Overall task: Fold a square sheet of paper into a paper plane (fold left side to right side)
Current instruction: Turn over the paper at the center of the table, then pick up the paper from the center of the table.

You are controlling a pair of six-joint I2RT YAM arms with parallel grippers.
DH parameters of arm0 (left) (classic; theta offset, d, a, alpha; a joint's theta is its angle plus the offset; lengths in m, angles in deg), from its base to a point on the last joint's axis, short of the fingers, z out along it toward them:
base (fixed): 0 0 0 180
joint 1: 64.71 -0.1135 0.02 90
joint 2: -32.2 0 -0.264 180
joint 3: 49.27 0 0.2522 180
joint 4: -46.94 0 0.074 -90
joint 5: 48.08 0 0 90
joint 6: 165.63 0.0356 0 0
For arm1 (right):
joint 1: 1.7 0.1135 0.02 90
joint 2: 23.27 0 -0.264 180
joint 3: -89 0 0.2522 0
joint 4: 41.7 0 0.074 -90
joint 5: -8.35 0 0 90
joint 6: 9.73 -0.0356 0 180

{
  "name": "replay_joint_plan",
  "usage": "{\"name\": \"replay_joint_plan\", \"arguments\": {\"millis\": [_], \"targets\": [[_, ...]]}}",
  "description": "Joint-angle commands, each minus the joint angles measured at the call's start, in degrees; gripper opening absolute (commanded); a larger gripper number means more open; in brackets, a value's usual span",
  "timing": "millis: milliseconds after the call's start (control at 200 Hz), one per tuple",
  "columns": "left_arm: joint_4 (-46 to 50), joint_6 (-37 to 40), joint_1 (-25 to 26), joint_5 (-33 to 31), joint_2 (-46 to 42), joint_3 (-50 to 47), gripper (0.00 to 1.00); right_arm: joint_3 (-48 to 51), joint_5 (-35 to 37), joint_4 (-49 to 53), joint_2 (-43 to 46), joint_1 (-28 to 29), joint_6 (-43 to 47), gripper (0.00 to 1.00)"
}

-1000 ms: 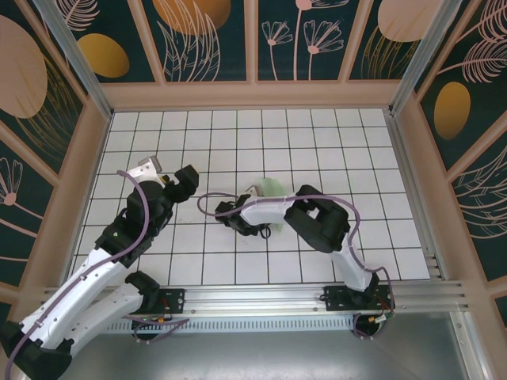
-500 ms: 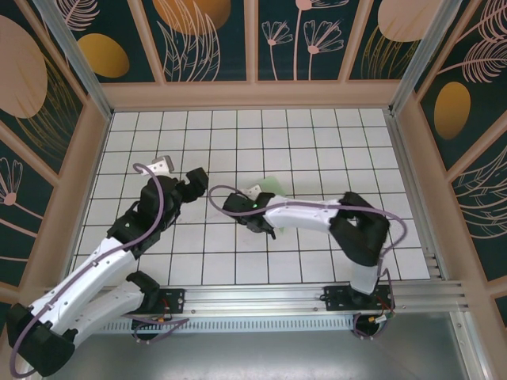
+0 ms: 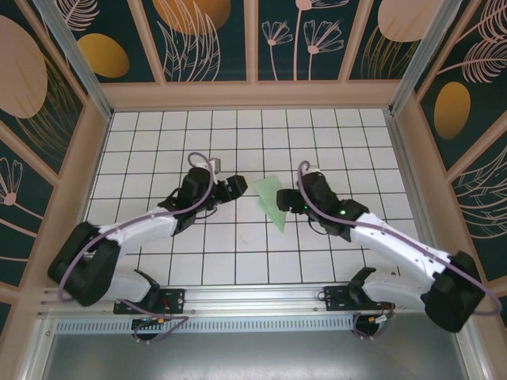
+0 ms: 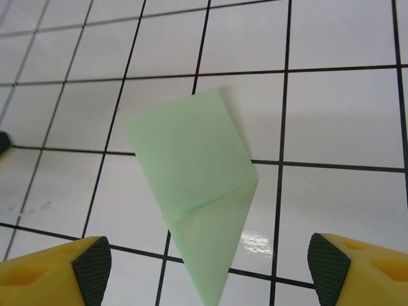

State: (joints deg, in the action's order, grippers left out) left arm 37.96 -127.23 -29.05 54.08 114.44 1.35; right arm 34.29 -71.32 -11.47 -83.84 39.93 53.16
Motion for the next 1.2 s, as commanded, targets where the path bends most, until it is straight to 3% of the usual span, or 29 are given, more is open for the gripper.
{"name": "replay_joint_plan", "arguments": {"millis": [0, 225, 525, 616, 751, 826, 1011, 1196], "targets": [[-11.4, -3.7, 1.5, 6.5, 6.2, 1.8, 0.73, 4.5, -9.2, -9.4, 4.6, -4.4, -0.2, 0.89], [-15.3, -6.7, 2.4, 6.0, 16.9, 5.1, 0.66, 10.0, -20.1, -14.0, 9.5, -12.3, -1.4, 0.98], [-20.5, -9.4, 2.8, 7.8, 27.0, 8.7, 0.48, 17.3, -21.8, -21.7, 12.7, -15.1, 0.8, 0.99], [-22.0, -9.4, 2.8, 8.2, 28.1, 8.6, 0.38, 17.9, -21.8, -22.2, 12.8, -15.2, 2.4, 0.99], [-22.9, -7.6, 2.8, 8.4, 26.6, 7.3, 0.14, 16.1, -25.2, -20.4, 11.4, -17.3, 3.5, 0.99], [-23.3, -6.3, 2.7, 8.2, 24.9, 6.1, 0.0, 16.0, -31.1, -21.3, 10.1, -20.9, 3.9, 0.99], [-27.2, -4.1, 2.4, 11.4, 20.9, 2.7, 0.0, 17.3, -50.4, -28.3, 4.7, -32.9, 4.3, 0.91], [-32.9, -2.2, 0.9, 17.9, 17.2, -1.7, 0.0, 15.0, -63.1, -30.9, -3.6, -34.7, 10.6, 0.88]]}}
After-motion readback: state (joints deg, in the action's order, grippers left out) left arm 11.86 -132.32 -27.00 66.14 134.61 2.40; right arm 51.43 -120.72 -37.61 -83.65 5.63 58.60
